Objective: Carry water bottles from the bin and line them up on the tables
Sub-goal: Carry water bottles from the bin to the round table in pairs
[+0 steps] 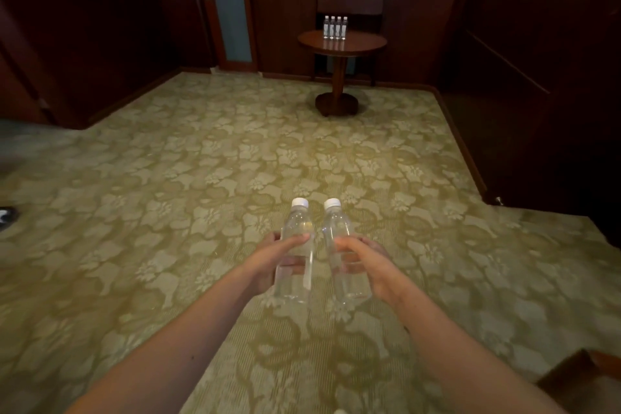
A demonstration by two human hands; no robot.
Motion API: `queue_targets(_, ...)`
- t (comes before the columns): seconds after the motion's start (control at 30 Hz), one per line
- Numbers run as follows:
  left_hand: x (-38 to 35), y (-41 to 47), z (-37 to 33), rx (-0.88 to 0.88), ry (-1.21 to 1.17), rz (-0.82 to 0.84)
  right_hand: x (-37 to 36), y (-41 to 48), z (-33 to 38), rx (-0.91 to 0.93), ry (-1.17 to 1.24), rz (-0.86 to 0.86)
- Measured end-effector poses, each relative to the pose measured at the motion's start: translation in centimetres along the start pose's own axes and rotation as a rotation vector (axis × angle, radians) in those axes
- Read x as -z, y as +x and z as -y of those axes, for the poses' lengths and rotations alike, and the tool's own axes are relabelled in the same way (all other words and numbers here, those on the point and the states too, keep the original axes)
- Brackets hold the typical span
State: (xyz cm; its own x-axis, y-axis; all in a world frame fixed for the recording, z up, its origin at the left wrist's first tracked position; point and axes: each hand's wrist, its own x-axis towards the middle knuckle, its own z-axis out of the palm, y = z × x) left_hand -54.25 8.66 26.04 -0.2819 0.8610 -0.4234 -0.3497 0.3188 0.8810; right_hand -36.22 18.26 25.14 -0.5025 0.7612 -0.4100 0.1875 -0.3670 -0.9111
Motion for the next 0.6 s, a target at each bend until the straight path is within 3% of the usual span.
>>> queue_targets(0.43,-2.4,18.8,-9.7,0.012,0.054,-0.052,6.8,19.7,9.6,0.045,0.063,0.106)
queue_targets(0.57,-2.4,26.5,-12.3,0.026,0.023,-0.021,7.6,26.3,12.7,0.006,0.047,0.149)
queue_targets(0.6,-1.7,32.8,-15.3,0.022,0.031,-0.019,7.7,32.2,15.1,0.008,0.049,0.108)
